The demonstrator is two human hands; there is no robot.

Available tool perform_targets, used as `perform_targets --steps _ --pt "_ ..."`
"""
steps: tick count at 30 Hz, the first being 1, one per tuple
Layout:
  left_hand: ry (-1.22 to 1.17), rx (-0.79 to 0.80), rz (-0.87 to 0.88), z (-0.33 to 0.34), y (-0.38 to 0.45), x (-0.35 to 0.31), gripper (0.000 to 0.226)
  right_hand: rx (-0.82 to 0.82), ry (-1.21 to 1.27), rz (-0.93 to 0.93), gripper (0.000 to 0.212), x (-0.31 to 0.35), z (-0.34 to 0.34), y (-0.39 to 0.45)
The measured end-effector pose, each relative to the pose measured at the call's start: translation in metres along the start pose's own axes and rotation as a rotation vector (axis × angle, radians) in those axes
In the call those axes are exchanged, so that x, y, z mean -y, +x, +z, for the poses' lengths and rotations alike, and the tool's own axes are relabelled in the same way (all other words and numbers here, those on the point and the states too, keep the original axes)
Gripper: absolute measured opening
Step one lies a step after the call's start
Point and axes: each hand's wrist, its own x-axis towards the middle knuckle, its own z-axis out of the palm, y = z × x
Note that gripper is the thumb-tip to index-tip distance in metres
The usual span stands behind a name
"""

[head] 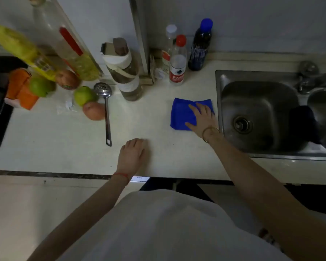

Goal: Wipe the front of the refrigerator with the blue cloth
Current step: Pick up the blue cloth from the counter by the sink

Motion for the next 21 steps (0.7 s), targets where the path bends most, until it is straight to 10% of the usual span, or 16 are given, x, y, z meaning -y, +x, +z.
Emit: perform_targets --steps 14,21 --pt "0.039 0.023 -0.031 0.010 -0.011 -0.003 0.034 -0.062 -0.099 -0.045 0.043 -0.001 0.033 -0.035" --pt "-0.496 0.066 -0.345 0.005 -0.046 -0.018 0.024 -0.015 0.235 -0.050 0.047 -0.019 0.035 -0.074"
